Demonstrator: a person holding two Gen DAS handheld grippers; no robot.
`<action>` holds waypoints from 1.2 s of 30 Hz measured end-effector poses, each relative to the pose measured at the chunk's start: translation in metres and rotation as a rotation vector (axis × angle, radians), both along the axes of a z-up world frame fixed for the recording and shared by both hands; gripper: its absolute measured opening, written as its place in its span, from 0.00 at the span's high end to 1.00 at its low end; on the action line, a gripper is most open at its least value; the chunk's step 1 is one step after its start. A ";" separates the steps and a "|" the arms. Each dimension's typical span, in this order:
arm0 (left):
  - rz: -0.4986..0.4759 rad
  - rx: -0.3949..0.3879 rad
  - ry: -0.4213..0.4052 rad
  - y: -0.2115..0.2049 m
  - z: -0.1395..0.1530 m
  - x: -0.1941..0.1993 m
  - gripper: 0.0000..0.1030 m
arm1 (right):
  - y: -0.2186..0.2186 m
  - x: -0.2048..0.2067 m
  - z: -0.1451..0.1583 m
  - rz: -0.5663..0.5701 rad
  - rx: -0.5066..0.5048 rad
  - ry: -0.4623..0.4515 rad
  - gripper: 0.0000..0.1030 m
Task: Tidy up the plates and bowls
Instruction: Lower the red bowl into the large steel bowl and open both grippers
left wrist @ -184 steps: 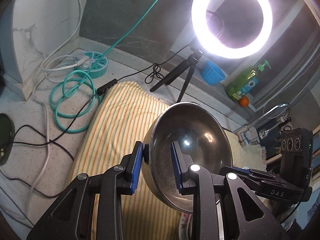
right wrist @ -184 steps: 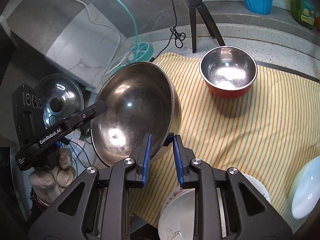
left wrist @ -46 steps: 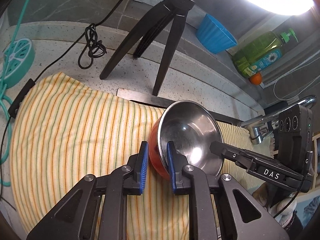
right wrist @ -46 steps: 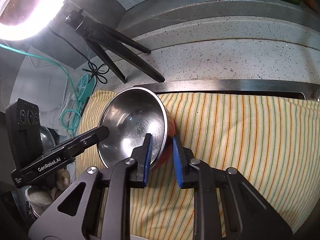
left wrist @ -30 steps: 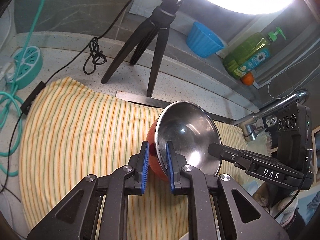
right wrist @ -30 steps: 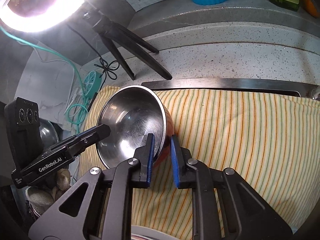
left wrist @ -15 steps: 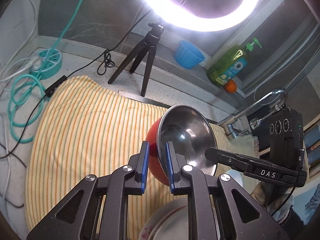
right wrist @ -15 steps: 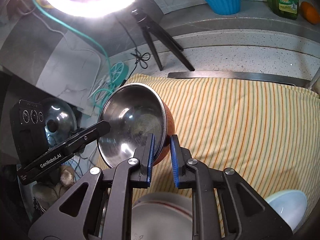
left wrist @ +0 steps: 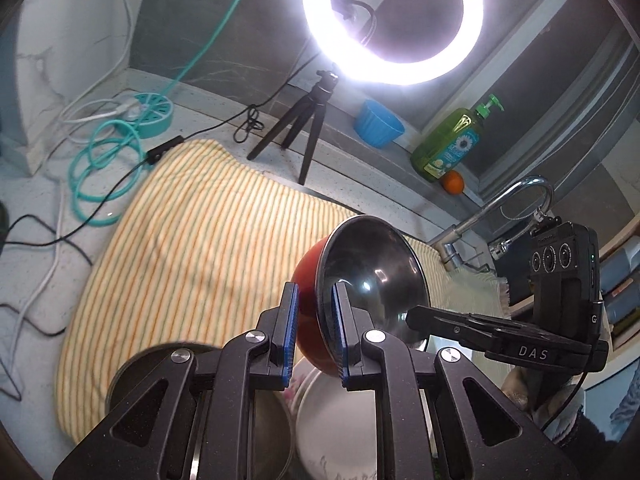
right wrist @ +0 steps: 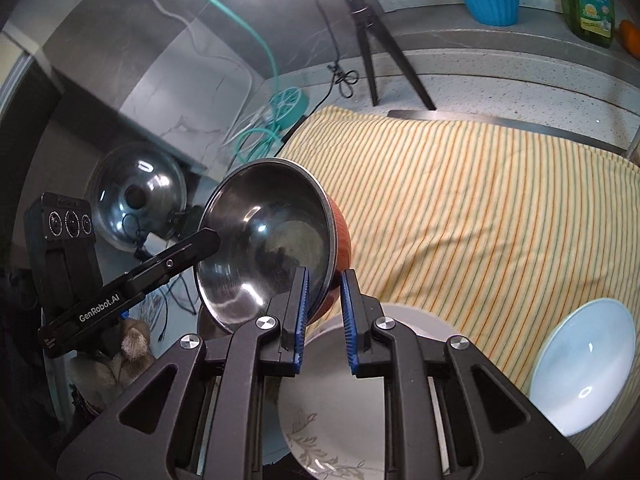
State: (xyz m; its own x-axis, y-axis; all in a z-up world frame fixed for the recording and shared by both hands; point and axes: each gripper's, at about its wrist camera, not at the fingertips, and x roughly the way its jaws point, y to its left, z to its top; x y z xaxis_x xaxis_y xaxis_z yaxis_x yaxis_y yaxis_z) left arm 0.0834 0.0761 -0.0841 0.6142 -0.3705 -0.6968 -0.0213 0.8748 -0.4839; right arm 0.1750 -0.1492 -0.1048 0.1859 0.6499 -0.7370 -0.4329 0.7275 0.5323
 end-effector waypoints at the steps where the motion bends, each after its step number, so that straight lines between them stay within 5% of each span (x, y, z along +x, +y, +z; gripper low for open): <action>1: 0.006 0.000 -0.002 0.002 -0.001 -0.005 0.86 | 0.004 -0.006 0.000 0.015 -0.002 0.001 0.84; 20: 0.197 -0.051 0.089 0.054 -0.039 -0.091 0.86 | 0.078 -0.061 -0.024 0.229 -0.079 0.007 0.84; 36: 0.212 -0.010 0.156 0.065 -0.064 -0.101 0.86 | 0.120 -0.071 -0.049 0.286 -0.201 -0.025 0.84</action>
